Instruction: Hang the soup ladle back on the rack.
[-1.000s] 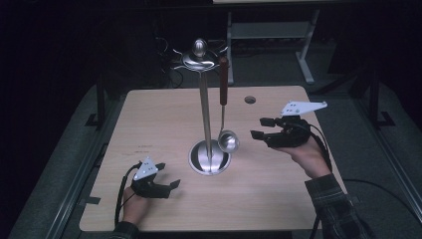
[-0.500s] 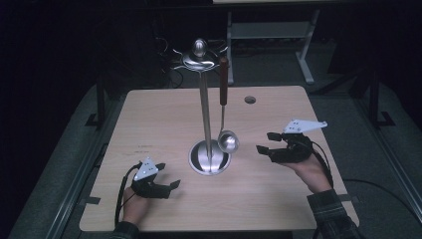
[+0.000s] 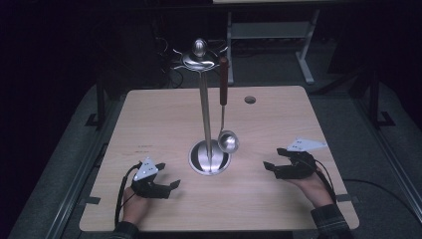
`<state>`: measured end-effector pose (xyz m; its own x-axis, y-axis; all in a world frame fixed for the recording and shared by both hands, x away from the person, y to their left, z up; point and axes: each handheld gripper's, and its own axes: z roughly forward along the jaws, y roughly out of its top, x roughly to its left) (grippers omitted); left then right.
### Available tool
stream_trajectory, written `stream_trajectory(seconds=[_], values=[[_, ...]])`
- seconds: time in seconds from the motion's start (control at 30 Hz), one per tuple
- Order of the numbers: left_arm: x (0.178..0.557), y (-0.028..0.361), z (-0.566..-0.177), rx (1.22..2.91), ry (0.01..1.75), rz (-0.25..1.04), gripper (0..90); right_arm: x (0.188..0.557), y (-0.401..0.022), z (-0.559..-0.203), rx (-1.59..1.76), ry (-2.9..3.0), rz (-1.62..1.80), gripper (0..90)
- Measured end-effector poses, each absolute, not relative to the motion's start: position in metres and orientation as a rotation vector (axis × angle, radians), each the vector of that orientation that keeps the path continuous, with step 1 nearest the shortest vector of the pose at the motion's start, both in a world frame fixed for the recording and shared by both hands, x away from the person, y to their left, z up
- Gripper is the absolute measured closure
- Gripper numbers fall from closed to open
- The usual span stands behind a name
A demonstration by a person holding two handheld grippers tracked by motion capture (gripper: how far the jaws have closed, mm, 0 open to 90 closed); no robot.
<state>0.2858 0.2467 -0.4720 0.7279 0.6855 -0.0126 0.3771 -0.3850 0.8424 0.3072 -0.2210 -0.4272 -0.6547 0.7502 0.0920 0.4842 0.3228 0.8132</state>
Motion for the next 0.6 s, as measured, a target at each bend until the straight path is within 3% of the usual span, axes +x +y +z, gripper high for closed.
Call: stream_trajectory(seconds=[0.33,0.6], values=[[0.286,0.247,-0.472,2.017,0.806,0.426,14.2,0.295,-0.234,-0.454,1.18,2.248,1.189,15.2],[0.287,0.248,-0.472,2.012,0.813,0.415,14.2,0.282,-0.245,-0.468,1.193,2.243,1.154,13.6]])
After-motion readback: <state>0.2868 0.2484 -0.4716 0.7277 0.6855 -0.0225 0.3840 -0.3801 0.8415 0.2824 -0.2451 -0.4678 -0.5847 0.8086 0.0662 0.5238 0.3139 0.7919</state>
